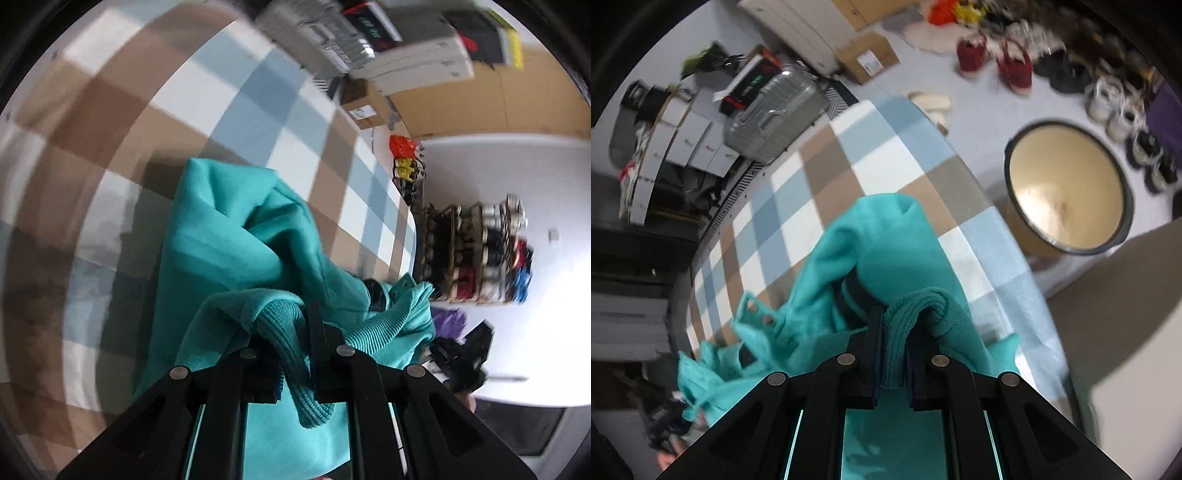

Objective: Fold large clothes

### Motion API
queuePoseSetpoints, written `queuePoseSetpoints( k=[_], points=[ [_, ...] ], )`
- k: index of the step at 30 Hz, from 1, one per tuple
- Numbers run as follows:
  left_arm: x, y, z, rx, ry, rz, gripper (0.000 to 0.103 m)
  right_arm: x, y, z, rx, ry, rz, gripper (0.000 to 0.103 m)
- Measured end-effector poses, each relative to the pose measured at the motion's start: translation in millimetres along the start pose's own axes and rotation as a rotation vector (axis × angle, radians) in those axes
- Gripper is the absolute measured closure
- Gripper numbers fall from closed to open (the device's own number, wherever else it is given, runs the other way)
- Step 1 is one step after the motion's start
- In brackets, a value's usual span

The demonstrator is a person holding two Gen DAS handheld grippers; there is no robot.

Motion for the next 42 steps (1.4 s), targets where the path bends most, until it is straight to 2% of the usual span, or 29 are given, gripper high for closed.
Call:
queuePoseSetpoints(
  k=[2, 4, 6, 8, 9, 10, 11, 12, 14, 15, 18, 20, 24, 26, 28, 30, 32, 34, 36, 37, 42],
  points=[
    [-4.1, -1.3, 4.5, -0.017, -0.053, -0.039, 0.095, 7.0, -4.2, 2.3, 0.038, 0.052, 0.086, 0.092],
    [4.2, -7.6, 0.7, 0.005, 0.004, -0.038, 0.095, 9.4, -15.6, 4.4, 0.097, 0.071, 0.157, 0.088],
    [9.3, -18.2, -11.0, 0.026, 0.052, -0.011, 0.094, 9.9, -35.5, 6.9, 0.194, 0.038, 0.162, 0.073],
    [12.5, -30.0, -21.5, 0.058, 0.072, -0.017, 0.089, 17.1, -68.5, 1.9, 0.334, 0.018, 0.144, 0.031],
    [13.8, -34.8, -22.1, 0.081, 0.082, -0.007, 0.086, 21.6, -86.7, -5.5, 0.407, 0.006, 0.124, 0.027],
    [12.0, -41.6, -28.9, 0.1, 0.093, 0.013, 0.083, 21.7, -94.7, -12.1, 0.429, -0.02, 0.12, 0.025],
    [10.7, -41.7, -23.7, 0.108, 0.092, 0.026, 0.071, 18.8, -97.4, -18.4, 0.428, -0.056, 0.126, 0.025],
    [5.6, -46.9, -23.1, 0.134, 0.076, 0.04, 0.05, 16.4, -97.7, -31.4, 0.402, -0.115, 0.114, 0.024],
    [-1.3, -57.0, -15.2, 0.23, 0.033, 0.052, 0.024, 18.7, -92.1, -52.9, 0.36, -0.161, 0.053, 0.024],
    [-7.1, -67.1, -14.4, 0.276, 0.016, 0.057, 0.022, 21.3, -84.9, -69.7, 0.327, -0.193, 0.039, 0.024],
    [-22.5, -71.5, -22.8, 0.293, 0.003, 0.055, 0.022, 23.6, -60.0, -108.6, 0.231, -0.275, 0.049, 0.024],
    [-36.5, -55.8, -39.3, 0.231, 0.031, 0.097, 0.022, 22.1, -40.0, -131.6, 0.169, -0.342, 0.044, 0.024],
    [-70.4, -8.1, -73.7, 0.084, 0.107, 0.172, 0.022, 26.1, -19.1, -160.7, 0.11, -0.414, 0.023, 0.024],
    [-85.9, 11.6, -83.6, 0.061, 0.128, 0.22, 0.022, 28.2, -9.0, -167.5, 0.089, -0.396, 0.064, 0.024],
    [-96.0, 27.2, -89.5, 0.037, 0.147, 0.227, 0.022, 22.1, -2.4, -172.1, 0.087, -0.402, 0.113, 0.025],
    [-100.5, 36.0, -90.4, 0.046, 0.155, 0.203, 0.022, 16.7, -2.4, -176.5, 0.114, -0.421, 0.118, 0.039],
    [-101.0, 37.7, -89.7, 0.067, 0.165, 0.189, 0.023, 16.9, 1.8, -175.9, 0.102, -0.409, 0.127, 0.063],
    [-100.5, 38.0, -94.0, 0.063, 0.168, 0.131, 0.047, 13.1, -6.0, -177.6, 0.142, -0.41, 0.146, 0.08],
    [-107.1, 41.8, -97.5, 0.052, 0.172, 0.134, 0.08, 8.8, -17.1, -183.9, 0.209, -0.453, 0.119, 0.081],
    [-110.1, 42.6, -98.0, 0.049, 0.18, 0.128, 0.084, 5.9, -21.2, -190.1, 0.227, -0.472, 0.108, 0.082],
    [-123.0, 38.3, -115.9, 0.033, 0.224, 0.126, 0.09, 7.1, -38.0, -216.6, 0.253, -0.456, 0.132, 0.083]
  ],
)
Point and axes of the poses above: each gripper's, at about its wrist camera, not at the fingertips, and y roughly the way its jaws point, x to its right, z to its top, the point moved 8 cm from there along y, roughly the way its jaws point, and after that the axes turned 13 degrees about -y, right-handed, at the moved point
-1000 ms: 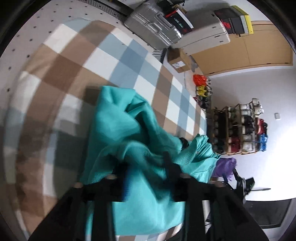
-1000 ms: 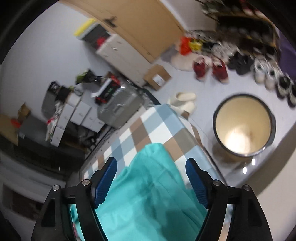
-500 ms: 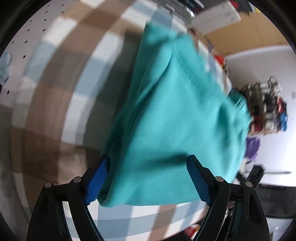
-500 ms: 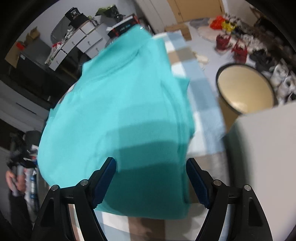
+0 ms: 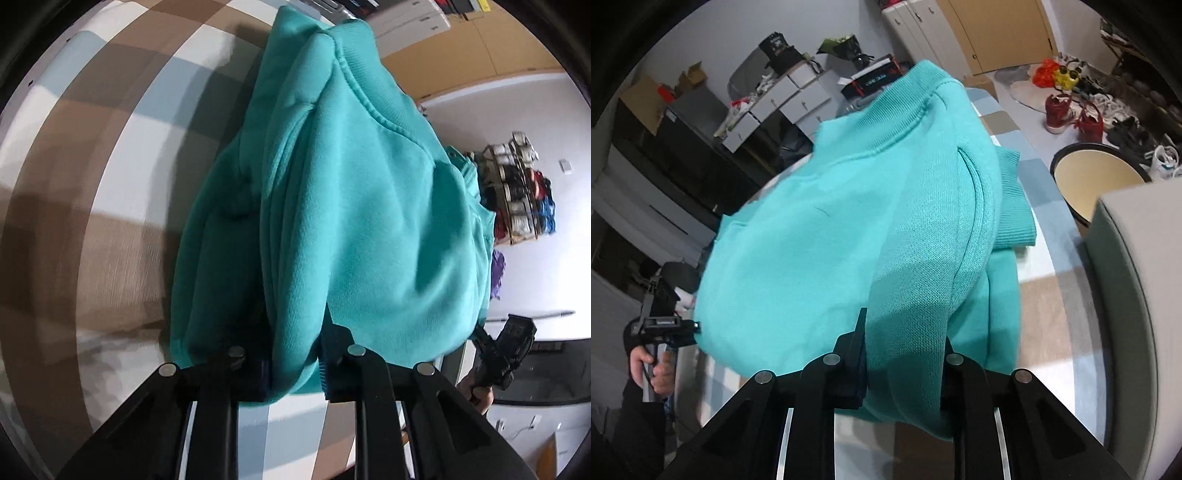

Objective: Fold large clothes

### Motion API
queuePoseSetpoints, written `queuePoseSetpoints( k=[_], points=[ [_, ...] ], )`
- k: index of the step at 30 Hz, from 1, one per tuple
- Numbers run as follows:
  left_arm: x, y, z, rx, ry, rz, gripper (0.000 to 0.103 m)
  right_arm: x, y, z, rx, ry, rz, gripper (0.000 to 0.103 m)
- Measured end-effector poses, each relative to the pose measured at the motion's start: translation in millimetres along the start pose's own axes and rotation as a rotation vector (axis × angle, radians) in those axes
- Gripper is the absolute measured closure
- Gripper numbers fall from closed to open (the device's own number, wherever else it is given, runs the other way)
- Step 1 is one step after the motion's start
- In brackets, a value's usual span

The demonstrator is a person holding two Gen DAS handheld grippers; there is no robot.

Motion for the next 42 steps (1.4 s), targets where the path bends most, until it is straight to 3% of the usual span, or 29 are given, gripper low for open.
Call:
queuePoseSetpoints(
  k=[5, 12, 16, 17, 18, 20, 23, 25, 27, 29, 30, 32, 34, 35, 37, 39, 41, 42],
  points=[
    [-16.3, -26.8, -31.3, -0.034, 0.033, -0.024, 0.09, -7.0, -29.9, -32.5, -0.01, 0.038, 0.058, 0.083],
    [-44.6, -67.2, -87.6, -0.075, 0.105, -0.047, 0.089, -19.5, -68.5, -112.2, -0.075, 0.052, 0.119, 0.081],
    [-55.4, -79.5, -85.6, -0.058, 0.014, 0.017, 0.079, -31.5, -82.2, -121.1, -0.044, -0.206, -0.116, 0.069],
    [-53.6, -84.9, -82.8, -0.044, 0.015, 0.025, 0.068, -36.3, -86.5, -118.7, -0.034, -0.229, -0.143, 0.068],
    [-47.5, -98.4, -78.5, 0.007, 0.044, 0.037, 0.06, -40.4, -92.9, -114.6, -0.016, -0.234, -0.178, 0.068],
    [-30.5, -124.7, -74.9, 0.118, 0.111, 0.054, 0.053, -49.1, -104.7, -107.5, 0.024, -0.231, -0.229, 0.066],
    [6.8, -160.9, -73.5, 0.236, 0.269, 0.071, 0.023, -61.2, -121.5, -100.1, 0.105, -0.217, -0.293, 0.064],
    [36.1, -163.0, -77.6, 0.272, 0.395, 0.131, 0.02, -65.7, -124.9, -94.0, 0.155, -0.224, -0.374, 0.06],
    [55.9, -150.7, -79.2, 0.258, 0.503, 0.2, 0.02, -61.1, -122.5, -90.6, 0.178, -0.192, -0.471, 0.045],
    [77.0, -125.7, -78.1, 0.214, 0.604, 0.26, 0.02, -51.4, -126.6, -87.5, 0.216, -0.138, -0.568, 0.018],
    [86.4, -109.0, -74.5, 0.194, 0.639, 0.293, 0.02, -42.3, -134.7, -85.9, 0.258, -0.086, -0.588, 0.015],
    [101.5, -77.6, -62.5, 0.16, 0.67, 0.331, 0.02, -39.7, -150.8, -86.7, 0.353, 0.01, -0.493, 0.015],
    [102.5, -45.2, -53.8, 0.084, 0.659, 0.345, 0.02, -59.3, -182.3, -90.7, 0.573, 0.069, -0.273, 0.014],
    [98.7, -34.5, -55.3, 0.047, 0.664, 0.357, 0.02, -68.9, -191.5, -94.3, 0.618, 0.069, -0.209, 0.004],
    [103.6, -9.6, -51.7, 0.014, 0.703, 0.38, 0.02, -105.1, -199.6, -100.0, 0.692, 0.01, -0.032, 0.0],
    [115.3, 5.6, -52.2, 0.015, 0.743, 0.398, 0.02, -140.0, -192.2, -109.2, 0.72, -0.062, 0.126, 0.0],
    [124.0, 22.1, -49.4, -0.015, 0.77, 0.4, 0.02, -162.2, -175.0, -113.6, 0.694, -0.114, 0.21, 0.0],
    [125.2, 32.9, -47.0, -0.061, 0.768, 0.379, 0.02, -174.7, -165.1, -115.9, 0.637, -0.155, 0.224, 0.0]
  ],
)
Point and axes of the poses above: each gripper's, at about its wrist camera, not at the fingertips, and y roughly the way its jaws point, x to its right, z to its top, the point moved 8 cm from there along y, roughly the way its jaws point, and after that the axes turned 13 degrees about -y, right-handed, at the moved point
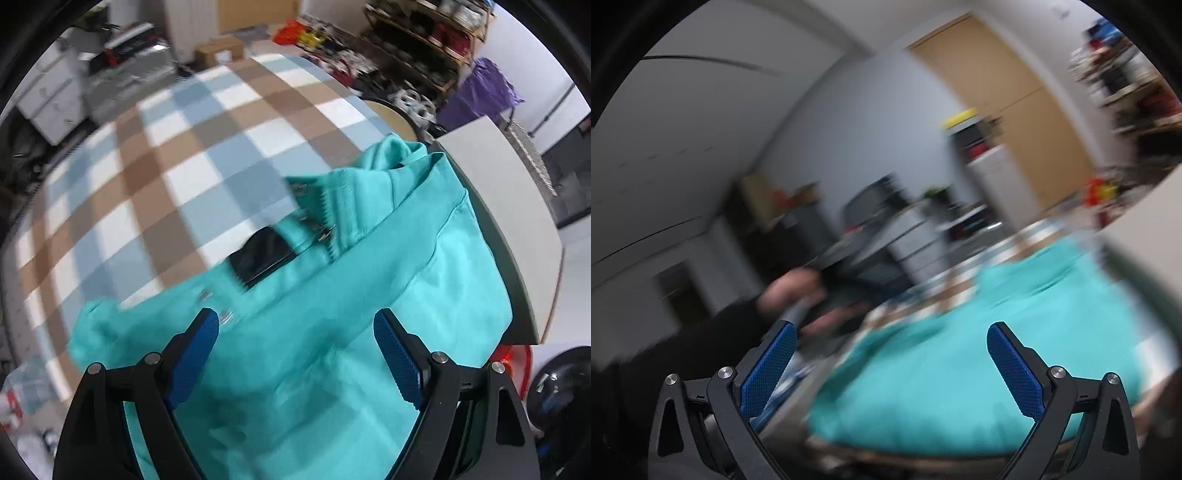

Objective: Fold large clothes

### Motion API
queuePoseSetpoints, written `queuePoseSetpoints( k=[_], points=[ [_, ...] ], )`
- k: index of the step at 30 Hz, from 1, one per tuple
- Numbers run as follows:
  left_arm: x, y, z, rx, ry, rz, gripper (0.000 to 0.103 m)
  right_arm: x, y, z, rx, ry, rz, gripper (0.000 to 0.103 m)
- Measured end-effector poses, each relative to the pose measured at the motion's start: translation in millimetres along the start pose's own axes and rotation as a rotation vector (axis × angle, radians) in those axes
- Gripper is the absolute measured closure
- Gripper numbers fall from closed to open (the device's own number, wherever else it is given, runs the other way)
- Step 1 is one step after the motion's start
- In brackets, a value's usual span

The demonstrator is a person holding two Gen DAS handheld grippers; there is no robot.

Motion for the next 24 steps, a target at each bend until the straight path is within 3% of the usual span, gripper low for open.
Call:
queuePoseSetpoints(
  k=[1, 3, 5, 8, 11, 13, 15, 17, 20, 24],
  points=[
    [2.9, 9.0, 3.1, -0.029, 0.012, -0.03, 0.02, -10.3, 7.1, -1.1, -0.039, -0.045, 0.032, 0.0],
    [16.6, 15.5, 3.2, -0.065, 0.057, -0.067, 0.02, -24.4, 9.8, -0.9, -0.013, -0.12, 0.054, 0.0],
    [26.5, 25.0, 1.2, -0.099, 0.114, -0.101, 0.02, -31.6, 16.5, -3.8, -0.043, -0.168, 0.074, 0.0],
    [34.6, 30.4, -1.9, -0.131, 0.152, -0.122, 0.02, -46.3, 16.9, -17.3, -0.101, -0.183, 0.096, 0.0],
    [27.8, 45.7, -6.5, -0.199, 0.158, -0.134, 0.023, -52.0, 22.8, -19.6, -0.1, -0.185, 0.116, 0.0],
    [20.9, 53.9, -9.6, -0.249, 0.1, -0.187, 0.033, -54.3, 19.6, -23.2, -0.091, -0.185, 0.125, 0.0],
    [22.3, 52.1, -12.3, -0.241, 0.11, -0.211, 0.065, -53.6, 17.9, -24.3, -0.092, -0.183, 0.124, 0.0],
    [28.9, 44.4, -16.7, -0.223, 0.138, -0.227, 0.08, -52.1, 15.5, -22.4, -0.09, -0.181, 0.124, 0.0],
    [35.1, 33.3, -22.9, -0.183, 0.163, -0.162, 0.092, -48.0, 13.8, -21.9, -0.09, -0.167, 0.122, 0.0],
    [43.5, 14.8, -15.1, -0.108, 0.115, -0.075, 0.095, -44.5, 15.6, -22.0, -0.087, -0.148, 0.121, 0.0]
  ],
)
Point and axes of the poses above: each gripper's, at about its wrist camera, not at the fingertips, and y roughly the way its jaws point, x to its right, z to its top, the point moved 8 cm from there along y, roughly the way its jaws point, and after that the axes turned 13 degrees about -y, right-handed, at the moved point
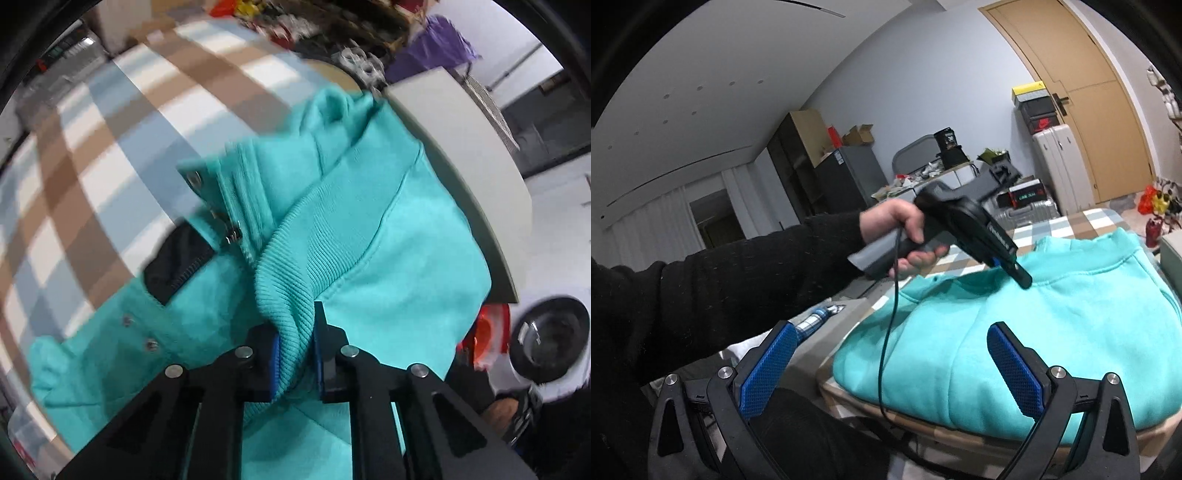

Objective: Fold large clothes

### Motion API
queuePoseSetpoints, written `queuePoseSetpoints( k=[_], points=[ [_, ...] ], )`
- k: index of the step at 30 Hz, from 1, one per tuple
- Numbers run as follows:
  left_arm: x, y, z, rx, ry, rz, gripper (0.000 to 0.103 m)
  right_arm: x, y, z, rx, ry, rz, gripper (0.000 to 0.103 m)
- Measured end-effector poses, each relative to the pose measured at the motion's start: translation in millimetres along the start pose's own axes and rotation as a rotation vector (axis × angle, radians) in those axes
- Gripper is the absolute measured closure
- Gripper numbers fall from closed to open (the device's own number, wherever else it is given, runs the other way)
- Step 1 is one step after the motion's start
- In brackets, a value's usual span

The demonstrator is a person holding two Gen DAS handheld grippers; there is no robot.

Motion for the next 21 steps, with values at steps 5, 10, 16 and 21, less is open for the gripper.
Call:
queuePoseSetpoints(
  k=[5, 10, 16, 21],
  points=[
    [27.8, -25.2, 25.1, 0.152, 0.109, 0.195, 0.095, -2.6, 4.0, 0.2, -0.007, -0.009, -0.015, 0.0],
    [14.3, 13.8, 37.5, 0.177, 0.071, 0.285, 0.093, -6.5, 5.7, -2.2, -0.027, -0.038, -0.039, 0.0],
    [-35.2, -3.0, 42.5, 0.163, -0.04, 0.229, 0.05, 1.8, 1.8, -5.2, -0.035, 0.008, -0.057, 0.0],
    [-75.5, -70.9, 31.5, 0.197, -0.193, 0.07, 0.041, 4.7, 2.3, -4.0, -0.025, 0.032, -0.056, 0.0]
  ],
)
Point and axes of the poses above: each gripper's, at about its wrist camera, not at the fingertips, and y roughly the way its jaws point, x to its right, z to its top, the point moved 8 cm from there along y, roughly the way its jaws point, and after that the axes turned 13 degrees about -y, right-handed, at the moved point
